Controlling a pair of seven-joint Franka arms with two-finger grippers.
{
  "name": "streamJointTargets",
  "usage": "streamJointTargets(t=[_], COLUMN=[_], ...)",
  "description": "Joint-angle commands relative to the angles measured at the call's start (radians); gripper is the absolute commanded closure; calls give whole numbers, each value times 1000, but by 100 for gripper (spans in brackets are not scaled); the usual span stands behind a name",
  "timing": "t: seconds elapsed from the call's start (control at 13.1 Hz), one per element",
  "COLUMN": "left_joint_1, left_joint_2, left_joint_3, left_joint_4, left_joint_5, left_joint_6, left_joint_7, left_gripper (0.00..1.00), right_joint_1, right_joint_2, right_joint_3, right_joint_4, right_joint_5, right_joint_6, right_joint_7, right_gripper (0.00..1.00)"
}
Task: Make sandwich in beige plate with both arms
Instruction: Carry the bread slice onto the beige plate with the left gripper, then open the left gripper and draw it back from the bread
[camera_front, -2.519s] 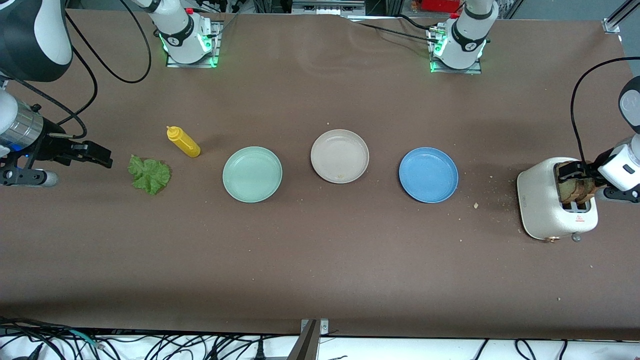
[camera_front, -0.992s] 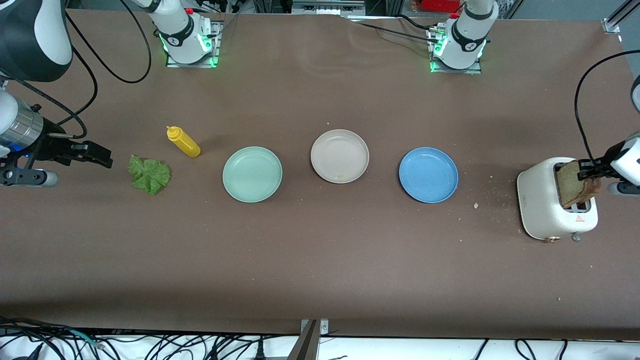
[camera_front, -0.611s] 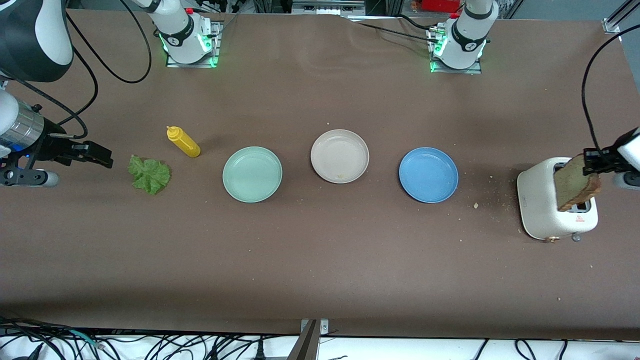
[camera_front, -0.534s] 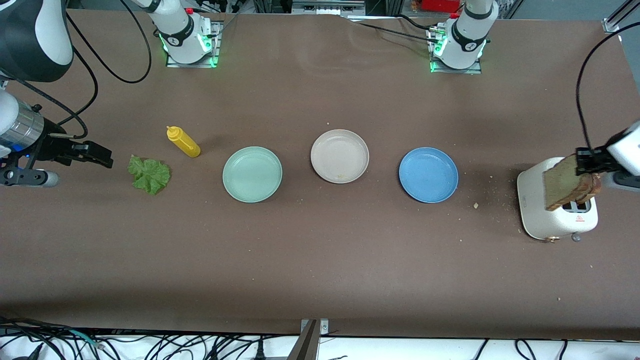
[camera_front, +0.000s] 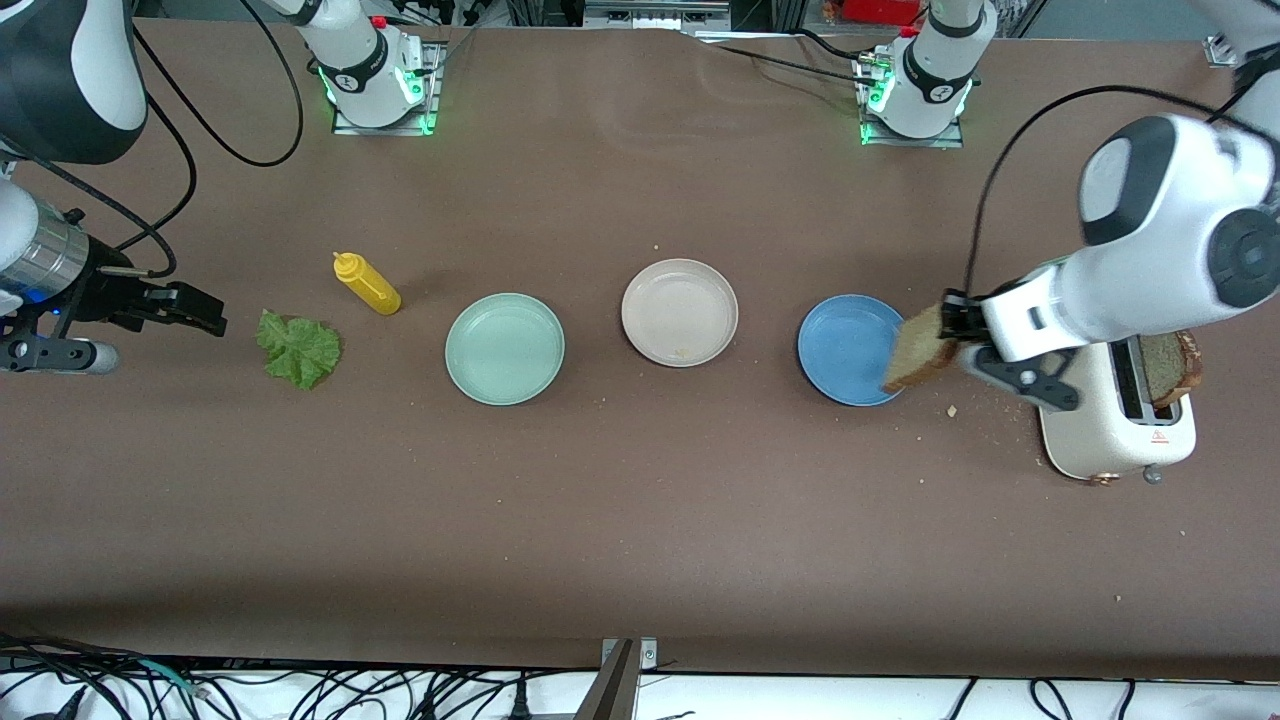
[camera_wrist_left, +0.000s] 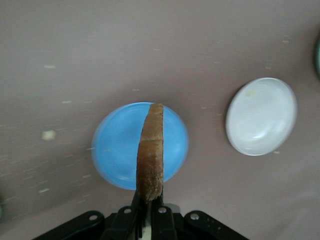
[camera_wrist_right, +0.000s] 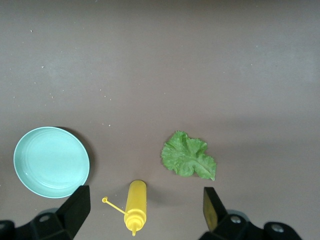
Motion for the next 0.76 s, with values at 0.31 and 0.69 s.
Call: streamJointTargets(t=[0.31,0.69], left_joint_1=[-87,-112], left_joint_2=[272,473], left_joint_3=[2,2], left_joint_4=[31,25], left_joint_5=[-503,-708], left_joint_6=[-11,24], left_joint_7=[29,344], left_gripper=[100,100], right_joint_1=[4,16], right_joint_2=[0,0], right_joint_3=[-1,-1], right_joint_4=[12,12], right_joint_5=[-17,-17], right_joint_6=[-7,-5], right_joint_7=[-3,-3], right_gripper=[0,0])
